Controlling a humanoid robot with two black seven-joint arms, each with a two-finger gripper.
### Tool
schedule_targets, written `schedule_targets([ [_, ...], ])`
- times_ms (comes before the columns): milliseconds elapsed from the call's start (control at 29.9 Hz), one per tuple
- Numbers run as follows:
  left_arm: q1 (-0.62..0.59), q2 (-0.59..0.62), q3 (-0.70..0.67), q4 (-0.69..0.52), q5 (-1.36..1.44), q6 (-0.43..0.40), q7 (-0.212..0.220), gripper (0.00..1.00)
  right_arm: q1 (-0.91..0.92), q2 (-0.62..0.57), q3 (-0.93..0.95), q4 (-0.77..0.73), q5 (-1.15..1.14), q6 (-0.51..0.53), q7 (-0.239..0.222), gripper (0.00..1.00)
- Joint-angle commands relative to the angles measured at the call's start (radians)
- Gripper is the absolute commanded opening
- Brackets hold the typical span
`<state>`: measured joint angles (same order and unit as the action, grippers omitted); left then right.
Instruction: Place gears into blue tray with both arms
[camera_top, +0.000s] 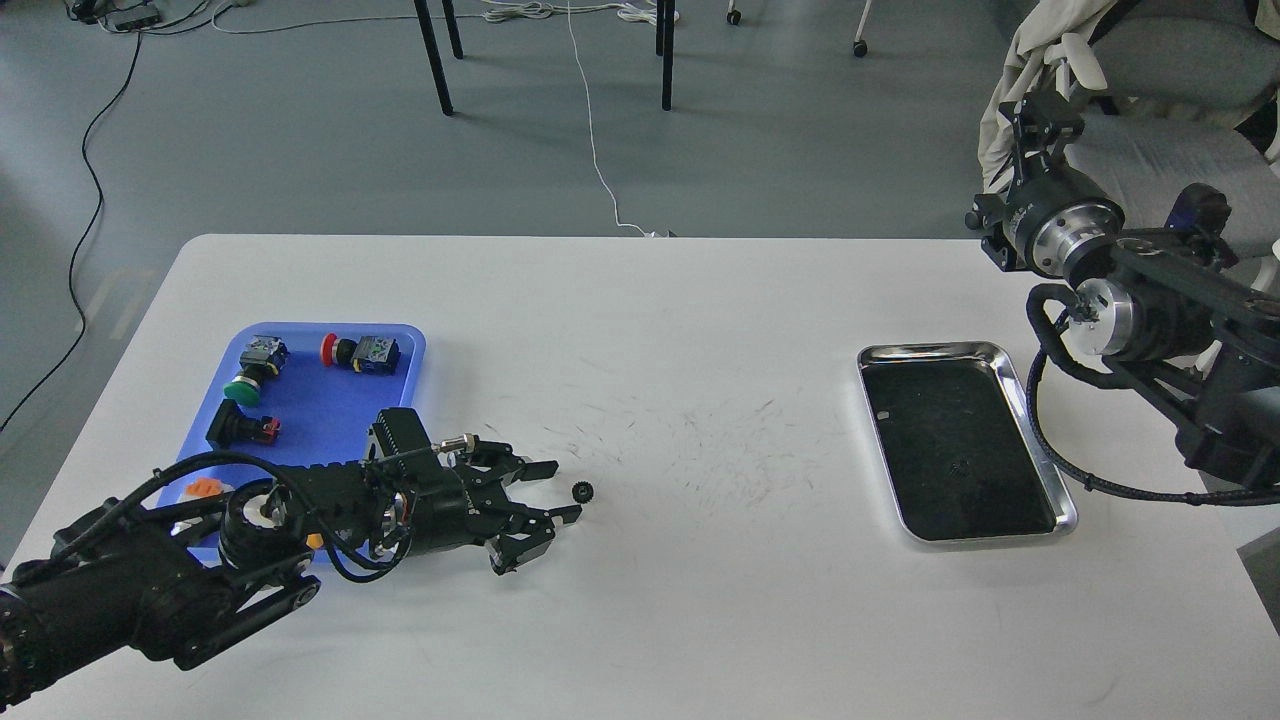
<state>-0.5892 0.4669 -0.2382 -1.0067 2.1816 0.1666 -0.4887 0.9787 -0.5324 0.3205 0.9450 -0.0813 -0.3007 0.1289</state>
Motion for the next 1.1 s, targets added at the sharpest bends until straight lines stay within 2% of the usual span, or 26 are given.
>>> schedule_targets([
  [0, 0.002, -0.004, -0.004, 0.000, 0.000, 0.004, 0.000, 0.59, 0.000, 0.000, 0.000, 0.000, 0.000, 0.000, 0.000, 0.99],
  [267, 0.000, -0.004, -0.004, -0.006, 0.000, 0.017, 0.000, 0.59, -0.002, -0.001, -0.001, -0.002, -0.002, 0.000, 0.000, 0.98],
  [669, -0.004, -0.076, -0.003, 0.010, 0.000, 0.016, 0.000, 0.59, -0.005, 0.000, -0.001, -0.002, -0.009, 0.000, 0.001, 0.99],
  [1070, -0.007, -0.070, 0.002, 0.051, 0.000, 0.033, 0.000, 0.59, 0.000, -0.001, -0.020, 0.001, -0.009, 0.000, 0.001, 0.99],
])
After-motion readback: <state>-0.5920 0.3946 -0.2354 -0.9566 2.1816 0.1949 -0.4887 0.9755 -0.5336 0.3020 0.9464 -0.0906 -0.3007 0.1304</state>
